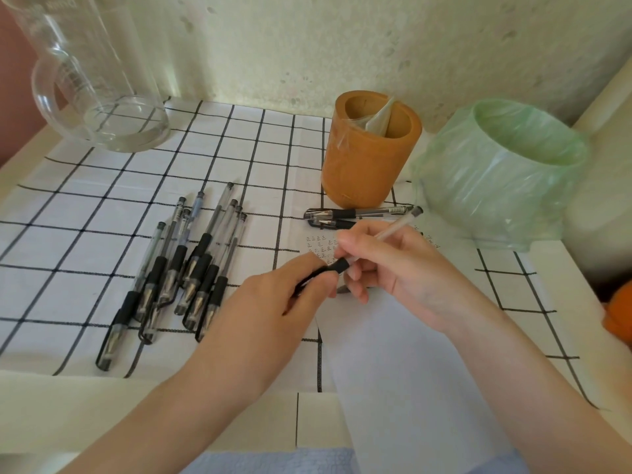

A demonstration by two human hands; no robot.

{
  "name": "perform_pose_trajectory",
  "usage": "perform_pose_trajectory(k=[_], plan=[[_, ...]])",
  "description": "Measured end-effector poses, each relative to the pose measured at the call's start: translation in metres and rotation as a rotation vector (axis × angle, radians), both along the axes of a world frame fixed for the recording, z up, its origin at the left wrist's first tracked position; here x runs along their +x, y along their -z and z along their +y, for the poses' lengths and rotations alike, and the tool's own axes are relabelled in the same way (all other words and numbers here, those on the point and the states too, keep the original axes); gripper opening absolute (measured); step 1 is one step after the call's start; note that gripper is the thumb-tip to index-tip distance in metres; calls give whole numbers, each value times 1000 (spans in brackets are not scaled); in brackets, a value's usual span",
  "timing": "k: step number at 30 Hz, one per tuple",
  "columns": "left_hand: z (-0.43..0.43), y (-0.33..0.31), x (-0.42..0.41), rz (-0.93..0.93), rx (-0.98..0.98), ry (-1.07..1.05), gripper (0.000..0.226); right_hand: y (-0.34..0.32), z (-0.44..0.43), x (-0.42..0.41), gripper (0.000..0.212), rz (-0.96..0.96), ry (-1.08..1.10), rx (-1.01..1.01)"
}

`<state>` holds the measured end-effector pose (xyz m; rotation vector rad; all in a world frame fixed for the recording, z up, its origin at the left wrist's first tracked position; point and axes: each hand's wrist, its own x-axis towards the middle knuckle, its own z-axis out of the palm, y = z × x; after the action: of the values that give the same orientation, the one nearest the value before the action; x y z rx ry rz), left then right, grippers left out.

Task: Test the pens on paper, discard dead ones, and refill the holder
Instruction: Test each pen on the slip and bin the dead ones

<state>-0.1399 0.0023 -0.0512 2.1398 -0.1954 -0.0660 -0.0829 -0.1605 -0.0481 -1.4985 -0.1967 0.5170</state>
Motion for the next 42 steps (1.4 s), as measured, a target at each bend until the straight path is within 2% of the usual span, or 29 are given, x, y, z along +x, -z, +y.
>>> perform_pose_trajectory(k=[5, 9, 12, 16, 27, 30, 33, 35, 38, 40, 42], plan=[[-4, -10, 0, 44, -183, 8, 23, -1, -1, 1, 20, 1, -7, 57], [-5, -10, 3, 174, -331, 53, 25, 1, -2, 1, 21, -12, 1, 54], [1, -4, 5, 266, -323, 91, 26, 1, -4, 1, 21, -44, -5, -2], [4, 3, 3, 274, -281, 75, 22, 0, -1, -3, 26, -116, -48, -136], [0, -12, 2, 298, -487, 88, 21, -7, -7, -3, 19, -55, -45, 40], [1, -12, 1, 287, -376, 73, 28, -11, -10, -1, 22, -90, -15, 72], [8, -4, 1, 241, -162, 8, 43, -17, -22, 2, 31, -121, 139, 169], [10, 1, 0, 211, 34, 41, 34, -22, -34, 5, 38, -223, 177, 154], [5, 7, -7, 166, 262, 200, 27, -23, -46, 4, 23, -443, 97, -193], [1, 11, -10, 120, 409, 281, 42, -16, -48, 2, 9, -494, -86, -487], [-1, 14, -10, 83, 525, 314, 57, -5, -49, 0, 22, -555, -279, -727]])
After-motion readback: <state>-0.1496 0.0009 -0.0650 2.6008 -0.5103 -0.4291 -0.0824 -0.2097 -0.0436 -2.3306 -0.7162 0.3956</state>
